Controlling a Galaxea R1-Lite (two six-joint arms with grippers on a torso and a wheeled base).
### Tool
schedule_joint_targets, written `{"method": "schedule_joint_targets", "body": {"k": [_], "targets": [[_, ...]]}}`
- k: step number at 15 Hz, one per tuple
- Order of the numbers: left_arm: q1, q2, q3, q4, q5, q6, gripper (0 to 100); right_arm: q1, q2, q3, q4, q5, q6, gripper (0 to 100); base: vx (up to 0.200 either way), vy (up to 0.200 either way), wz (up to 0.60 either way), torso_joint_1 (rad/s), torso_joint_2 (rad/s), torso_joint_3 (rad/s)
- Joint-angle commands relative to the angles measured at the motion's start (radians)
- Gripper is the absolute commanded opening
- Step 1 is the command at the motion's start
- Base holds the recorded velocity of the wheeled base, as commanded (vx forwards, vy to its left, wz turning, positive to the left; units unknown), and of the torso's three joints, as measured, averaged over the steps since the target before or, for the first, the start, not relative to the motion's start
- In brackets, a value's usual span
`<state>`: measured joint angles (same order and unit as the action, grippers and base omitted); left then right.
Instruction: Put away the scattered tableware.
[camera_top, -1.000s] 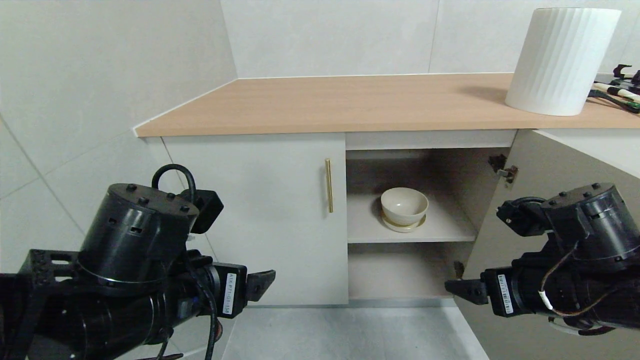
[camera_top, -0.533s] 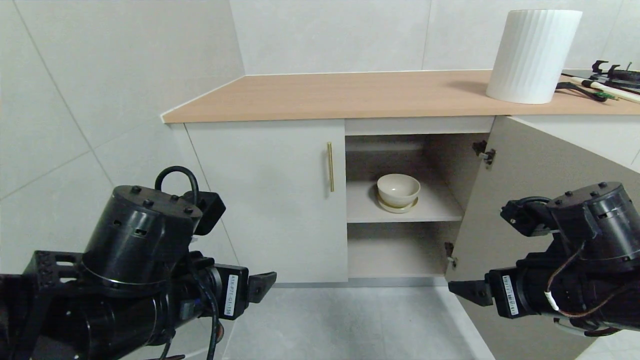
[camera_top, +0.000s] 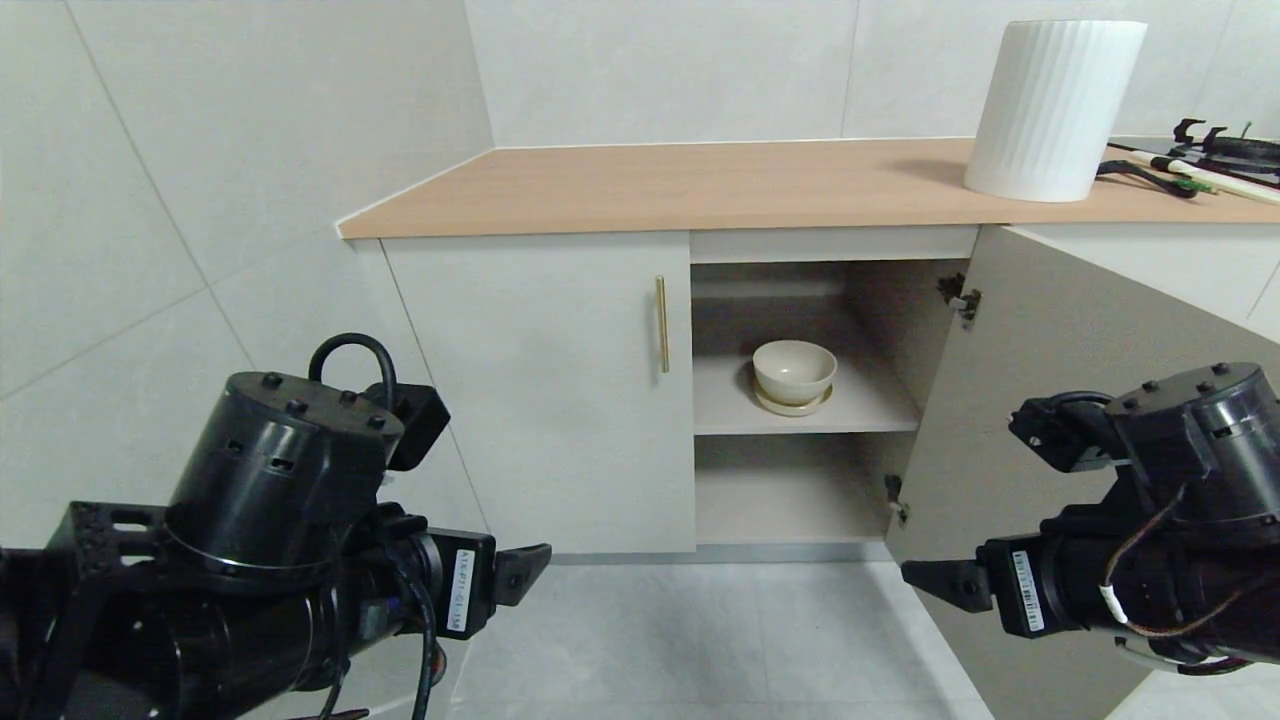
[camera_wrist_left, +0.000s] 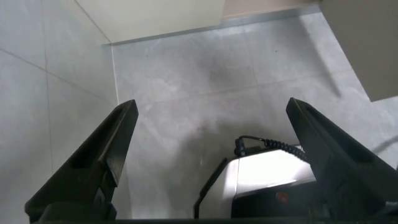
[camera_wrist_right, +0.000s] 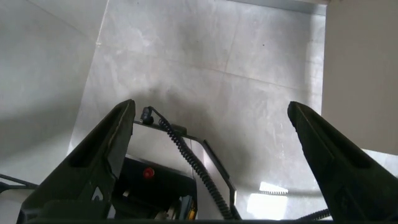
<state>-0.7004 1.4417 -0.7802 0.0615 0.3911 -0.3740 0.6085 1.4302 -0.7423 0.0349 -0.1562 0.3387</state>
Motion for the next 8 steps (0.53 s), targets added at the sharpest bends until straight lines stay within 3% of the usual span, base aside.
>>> {"method": "schedule_joint_targets", "body": {"k": [1, 5, 8], "targets": [[-0.001, 0.002, -0.001, -0.003, 0.0, 0.0, 100, 0.0, -0.002, 0.0, 0.0, 0.0, 0.0, 100, 0.0, 0.0, 0.0, 0.0, 0.0, 0.0], [-0.001, 0.002, -0.001, -0.011, 0.002, 0.0, 100, 0.0, -0.004, 0.0, 0.002, -0.006, 0.0, 100, 0.0, 0.0, 0.0, 0.0, 0.0, 0.0], [-0.001, 0.002, -0.001, -0.011, 0.002, 0.0, 100, 0.0, -0.028, -0.005, 0.057, -0.013, -0.033, 100, 0.0, -0.2, 0.0, 0.001, 0.0, 0.007]]}}
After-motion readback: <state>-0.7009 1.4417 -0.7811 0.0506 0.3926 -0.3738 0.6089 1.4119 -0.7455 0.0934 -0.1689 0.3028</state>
